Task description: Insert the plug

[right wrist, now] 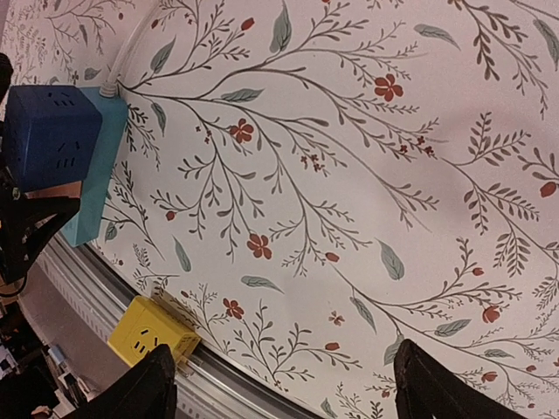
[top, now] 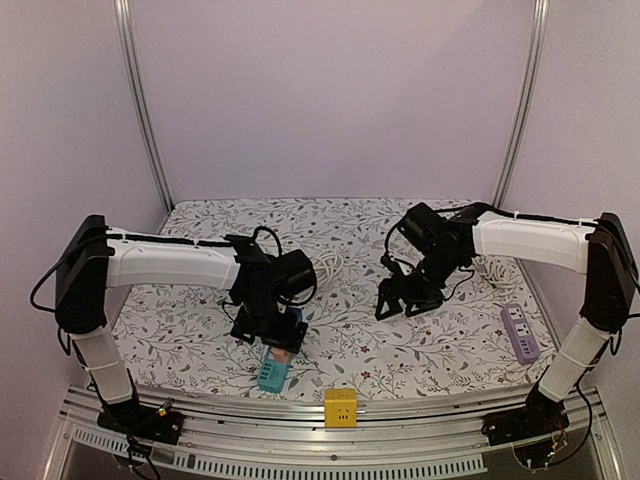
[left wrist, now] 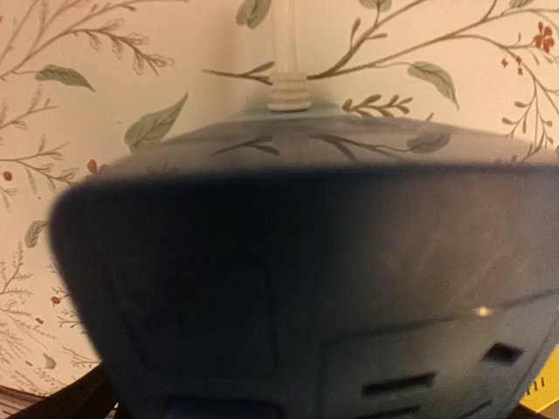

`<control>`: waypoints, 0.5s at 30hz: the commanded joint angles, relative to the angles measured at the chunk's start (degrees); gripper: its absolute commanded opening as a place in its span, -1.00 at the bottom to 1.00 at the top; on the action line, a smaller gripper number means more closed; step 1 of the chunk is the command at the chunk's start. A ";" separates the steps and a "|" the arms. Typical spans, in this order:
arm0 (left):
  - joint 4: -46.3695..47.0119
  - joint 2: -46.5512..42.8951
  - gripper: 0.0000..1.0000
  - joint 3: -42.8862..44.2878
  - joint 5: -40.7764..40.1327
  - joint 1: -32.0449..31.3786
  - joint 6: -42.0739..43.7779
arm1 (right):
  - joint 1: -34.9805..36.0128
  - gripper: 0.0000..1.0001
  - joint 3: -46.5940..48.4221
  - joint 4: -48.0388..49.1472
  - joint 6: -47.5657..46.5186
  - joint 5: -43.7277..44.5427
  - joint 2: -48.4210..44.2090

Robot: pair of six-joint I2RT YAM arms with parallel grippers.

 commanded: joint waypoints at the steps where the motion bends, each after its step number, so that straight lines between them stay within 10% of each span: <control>1: -2.73 -1.14 0.99 4.50 -2.38 1.05 0.50 | 1.69 0.73 1.61 -2.12 0.51 -0.26 1.18; 15: -6.94 -8.77 0.99 10.09 -9.05 1.98 2.44 | 11.52 0.98 6.59 -6.24 8.95 3.84 3.65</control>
